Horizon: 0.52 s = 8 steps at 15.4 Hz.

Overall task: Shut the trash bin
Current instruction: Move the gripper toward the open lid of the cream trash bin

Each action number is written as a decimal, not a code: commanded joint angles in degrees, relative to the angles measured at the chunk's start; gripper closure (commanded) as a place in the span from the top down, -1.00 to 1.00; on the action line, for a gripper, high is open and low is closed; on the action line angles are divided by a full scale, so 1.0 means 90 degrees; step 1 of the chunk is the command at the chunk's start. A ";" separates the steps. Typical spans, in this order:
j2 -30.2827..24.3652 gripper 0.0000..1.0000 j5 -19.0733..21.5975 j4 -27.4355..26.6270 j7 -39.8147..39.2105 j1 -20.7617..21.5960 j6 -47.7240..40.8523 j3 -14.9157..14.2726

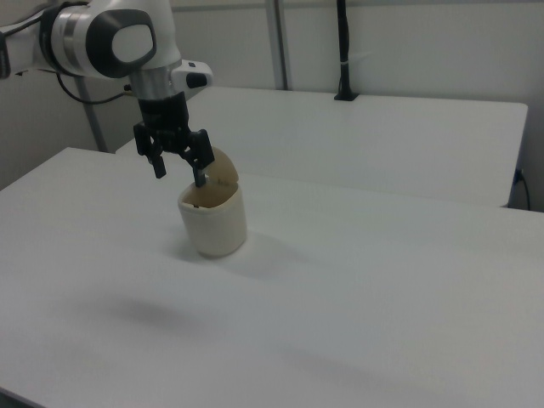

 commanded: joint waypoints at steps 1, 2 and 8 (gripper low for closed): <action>-0.0104 1.00 -0.0051 -0.0122 -0.0092 0.0010 -0.0002 -0.0024; -0.0094 1.00 -0.0051 -0.0121 -0.0093 0.0010 0.0008 -0.0024; -0.0025 0.90 -0.0051 -0.0112 -0.0200 0.0010 0.0027 -0.0014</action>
